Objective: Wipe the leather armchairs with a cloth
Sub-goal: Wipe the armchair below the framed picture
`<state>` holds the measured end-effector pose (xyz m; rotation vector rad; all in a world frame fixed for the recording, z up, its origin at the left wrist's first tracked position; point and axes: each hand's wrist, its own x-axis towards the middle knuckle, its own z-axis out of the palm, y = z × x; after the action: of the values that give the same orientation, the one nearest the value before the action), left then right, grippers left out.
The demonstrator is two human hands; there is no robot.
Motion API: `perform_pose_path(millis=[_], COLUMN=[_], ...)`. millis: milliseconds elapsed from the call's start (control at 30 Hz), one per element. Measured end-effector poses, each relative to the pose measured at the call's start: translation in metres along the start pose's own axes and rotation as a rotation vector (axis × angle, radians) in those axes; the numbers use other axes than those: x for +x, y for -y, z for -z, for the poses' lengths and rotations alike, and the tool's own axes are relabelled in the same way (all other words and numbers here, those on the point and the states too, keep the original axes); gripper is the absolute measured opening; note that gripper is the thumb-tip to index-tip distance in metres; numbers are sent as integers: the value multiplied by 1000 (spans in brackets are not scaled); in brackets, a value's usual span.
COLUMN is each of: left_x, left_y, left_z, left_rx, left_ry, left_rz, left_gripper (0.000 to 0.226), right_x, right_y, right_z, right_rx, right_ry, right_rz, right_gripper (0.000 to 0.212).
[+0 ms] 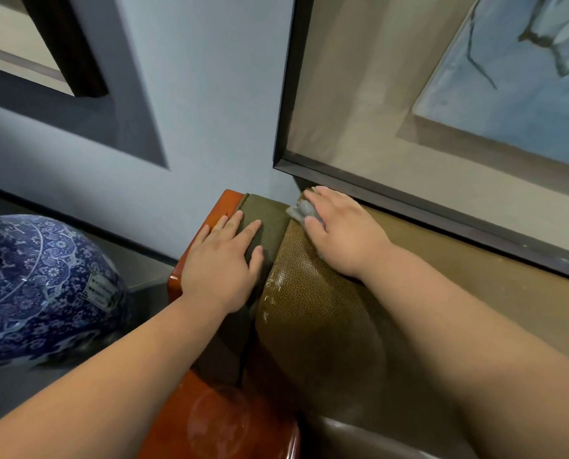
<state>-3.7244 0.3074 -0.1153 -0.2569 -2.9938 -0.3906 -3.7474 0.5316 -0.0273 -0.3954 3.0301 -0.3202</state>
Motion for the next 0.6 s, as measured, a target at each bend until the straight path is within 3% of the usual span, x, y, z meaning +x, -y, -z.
perform_pose_path(millis=[233,367,433,600], left_x=[2,4,4,-2], left_y=[5,8,8,-1], left_z=[-11,-15,-14,4], left_rx=[16,-5,-16,-74], left_ry=[-40,-69,-51,21], left_rz=[-22,-20,-24,3], left_gripper=[64,67,68,65], right_x=[-85,-108,-101,-91], right_y=[-35,-88,-78,-14], right_z=[-2,19,16,-8], right_rx=[23,-14,-67,-31], right_ry=[-35,-30,-30,-27], right_rz=[1,-282,-356,-88], right_gripper=[60,57,60,65])
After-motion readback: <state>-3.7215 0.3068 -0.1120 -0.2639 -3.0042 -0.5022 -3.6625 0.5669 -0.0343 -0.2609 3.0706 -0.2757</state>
